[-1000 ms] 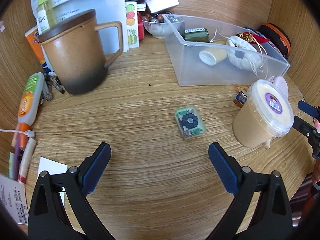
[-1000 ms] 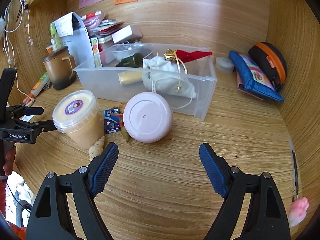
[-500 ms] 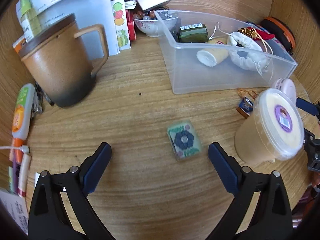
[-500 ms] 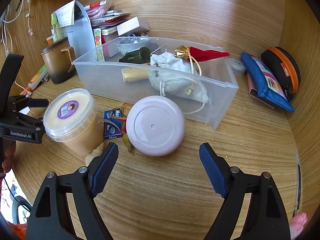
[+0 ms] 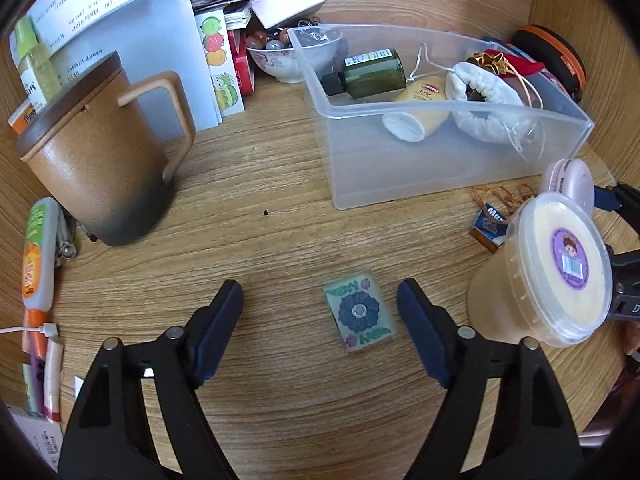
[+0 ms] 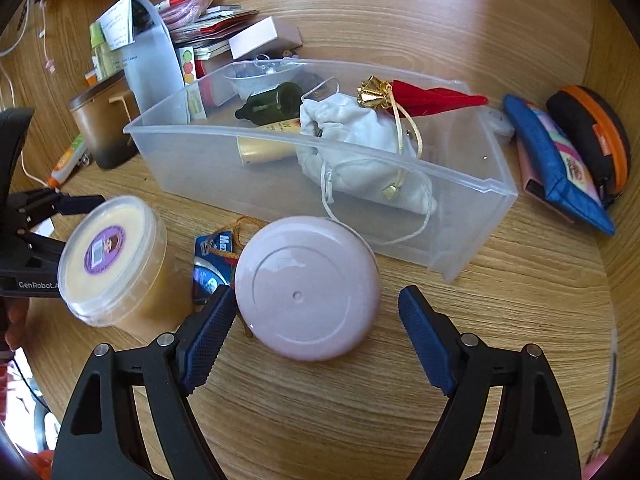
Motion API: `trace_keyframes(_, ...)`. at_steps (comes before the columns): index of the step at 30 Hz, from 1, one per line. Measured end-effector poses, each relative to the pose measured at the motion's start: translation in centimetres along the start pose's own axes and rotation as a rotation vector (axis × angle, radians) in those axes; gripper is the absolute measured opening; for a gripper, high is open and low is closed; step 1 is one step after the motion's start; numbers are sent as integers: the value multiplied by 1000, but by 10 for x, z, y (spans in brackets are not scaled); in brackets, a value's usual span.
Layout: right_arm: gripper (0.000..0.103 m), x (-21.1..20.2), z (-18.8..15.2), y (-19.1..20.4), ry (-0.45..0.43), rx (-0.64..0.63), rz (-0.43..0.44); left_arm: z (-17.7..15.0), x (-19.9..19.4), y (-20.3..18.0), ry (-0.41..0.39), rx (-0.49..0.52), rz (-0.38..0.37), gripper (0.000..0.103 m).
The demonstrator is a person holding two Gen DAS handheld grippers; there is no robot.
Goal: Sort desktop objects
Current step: 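Grasp the pink round compact with the right gripper while the left grasps the square tile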
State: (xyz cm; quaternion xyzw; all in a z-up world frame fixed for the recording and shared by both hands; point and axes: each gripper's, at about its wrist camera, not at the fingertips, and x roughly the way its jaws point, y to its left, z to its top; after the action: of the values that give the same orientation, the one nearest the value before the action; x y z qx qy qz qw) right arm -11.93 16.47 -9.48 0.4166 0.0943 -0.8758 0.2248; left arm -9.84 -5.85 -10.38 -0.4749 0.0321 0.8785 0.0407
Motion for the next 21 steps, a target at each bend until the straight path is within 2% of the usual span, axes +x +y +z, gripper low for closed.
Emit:
trace_keyframes(3, 79, 2, 2, -2, -2, 19, 21, 0, -1, 1, -3, -5, -17, 73)
trace_keyframes(5, 73, 2, 3, -4, -4, 31, 38, 0, -1, 1, -6, -3, -18, 70)
trace_keyframes(7, 63, 3, 4, -5, -6, 40, 62, 0, -3, -1, -9, 6, -23, 63)
trace_keyframes(9, 63, 3, 4, -6, -9, 50, 70, 1, -4, -2, -11, 16, -28, 47)
trace_keyframes(15, 63, 0, 3, -4, -27, 39, 43, 3, -5, -9, -17, 43, -35, 24)
trace_keyframes(21, 63, -6, 3, -6, -43, 51, 41, -2, -8, -16, -30, 51, -3, 24)
